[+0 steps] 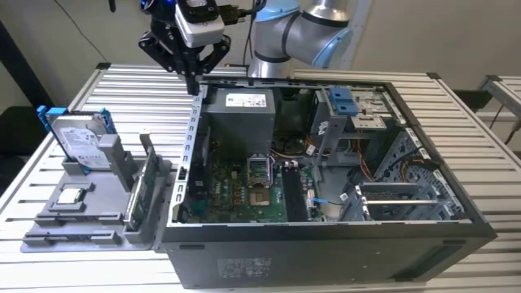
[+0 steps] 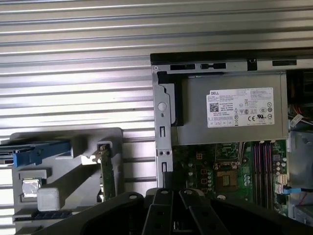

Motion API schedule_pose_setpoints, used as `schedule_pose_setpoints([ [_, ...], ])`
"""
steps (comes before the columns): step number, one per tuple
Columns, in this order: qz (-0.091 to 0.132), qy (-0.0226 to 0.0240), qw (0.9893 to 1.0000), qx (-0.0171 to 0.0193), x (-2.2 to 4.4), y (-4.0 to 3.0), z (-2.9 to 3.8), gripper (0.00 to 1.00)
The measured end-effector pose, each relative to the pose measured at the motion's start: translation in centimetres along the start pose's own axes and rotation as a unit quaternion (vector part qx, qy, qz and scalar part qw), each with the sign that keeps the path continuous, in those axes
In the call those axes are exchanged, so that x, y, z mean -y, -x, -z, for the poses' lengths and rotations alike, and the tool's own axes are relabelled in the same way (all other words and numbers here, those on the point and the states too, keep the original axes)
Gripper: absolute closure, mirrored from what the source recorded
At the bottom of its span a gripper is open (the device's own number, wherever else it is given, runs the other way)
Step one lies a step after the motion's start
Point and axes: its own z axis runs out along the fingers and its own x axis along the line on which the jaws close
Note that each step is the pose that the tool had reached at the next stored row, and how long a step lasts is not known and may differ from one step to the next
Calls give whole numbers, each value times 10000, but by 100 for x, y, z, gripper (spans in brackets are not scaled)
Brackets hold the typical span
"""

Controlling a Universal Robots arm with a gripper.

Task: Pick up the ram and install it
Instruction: 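Reach for the ram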

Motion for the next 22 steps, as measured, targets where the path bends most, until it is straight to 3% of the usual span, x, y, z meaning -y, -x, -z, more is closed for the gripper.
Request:
schedule_pose_setpoints([
  [22, 2, 0, 10000, 0, 14, -175, -13, 89],
])
